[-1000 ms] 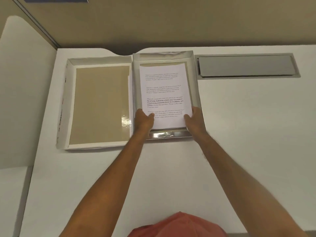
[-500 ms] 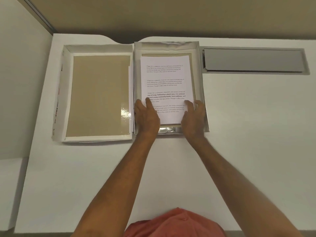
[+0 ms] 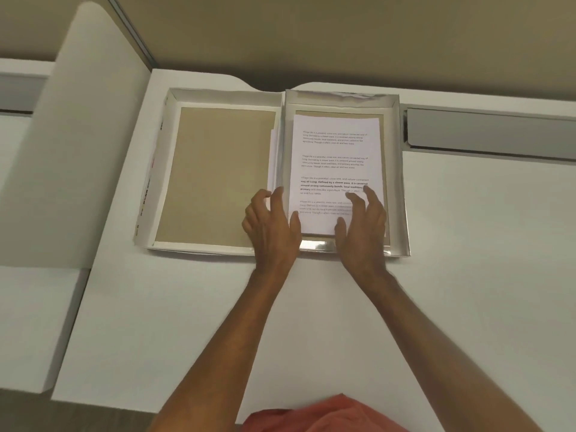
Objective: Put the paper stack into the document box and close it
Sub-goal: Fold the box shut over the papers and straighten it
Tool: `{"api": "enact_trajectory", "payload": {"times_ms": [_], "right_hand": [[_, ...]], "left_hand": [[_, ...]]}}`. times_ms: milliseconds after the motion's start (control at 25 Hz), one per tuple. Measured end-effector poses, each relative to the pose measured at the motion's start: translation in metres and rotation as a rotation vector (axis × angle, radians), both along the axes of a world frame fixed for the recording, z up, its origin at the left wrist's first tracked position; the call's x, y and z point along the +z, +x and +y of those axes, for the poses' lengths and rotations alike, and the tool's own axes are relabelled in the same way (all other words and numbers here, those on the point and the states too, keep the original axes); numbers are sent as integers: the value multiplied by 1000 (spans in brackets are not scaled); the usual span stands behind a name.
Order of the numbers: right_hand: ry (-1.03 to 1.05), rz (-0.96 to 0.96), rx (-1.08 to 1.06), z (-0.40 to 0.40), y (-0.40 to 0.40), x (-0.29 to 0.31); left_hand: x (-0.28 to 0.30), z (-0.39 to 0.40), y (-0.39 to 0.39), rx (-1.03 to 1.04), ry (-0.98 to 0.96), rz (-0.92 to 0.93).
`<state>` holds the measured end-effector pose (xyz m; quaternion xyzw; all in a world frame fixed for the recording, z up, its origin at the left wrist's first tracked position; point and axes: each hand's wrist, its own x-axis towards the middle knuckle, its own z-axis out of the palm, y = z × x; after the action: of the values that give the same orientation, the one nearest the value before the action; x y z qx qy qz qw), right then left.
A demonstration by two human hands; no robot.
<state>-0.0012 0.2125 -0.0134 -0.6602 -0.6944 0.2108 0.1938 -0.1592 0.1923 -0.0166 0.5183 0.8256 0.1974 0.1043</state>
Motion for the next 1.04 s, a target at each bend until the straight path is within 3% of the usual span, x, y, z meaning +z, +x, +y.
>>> {"api": "enact_trajectory", "payload": {"times_ms": [320, 520, 680, 840, 920, 1040], "right_hand": [[-108, 57, 293, -28, -51, 0], [-140, -36, 408, -45, -70, -7], [-128, -77, 391, -50, -76, -10], [-75, -84, 380, -54, -78, -12], [-42, -94, 370, -56, -78, -13], [1, -129, 361, -59, -78, -14]], "left_hand": [[-19, -61, -66, 634, 17, -194], [-29, -82, -99, 986, -22, -535], [-33, -85, -99, 905, -101, -606], [-22, -77, -93, 929, -12, -664], [-15, -75, -91, 931, 79, -691], [-7, -77, -85, 839, 402, -983]]}}
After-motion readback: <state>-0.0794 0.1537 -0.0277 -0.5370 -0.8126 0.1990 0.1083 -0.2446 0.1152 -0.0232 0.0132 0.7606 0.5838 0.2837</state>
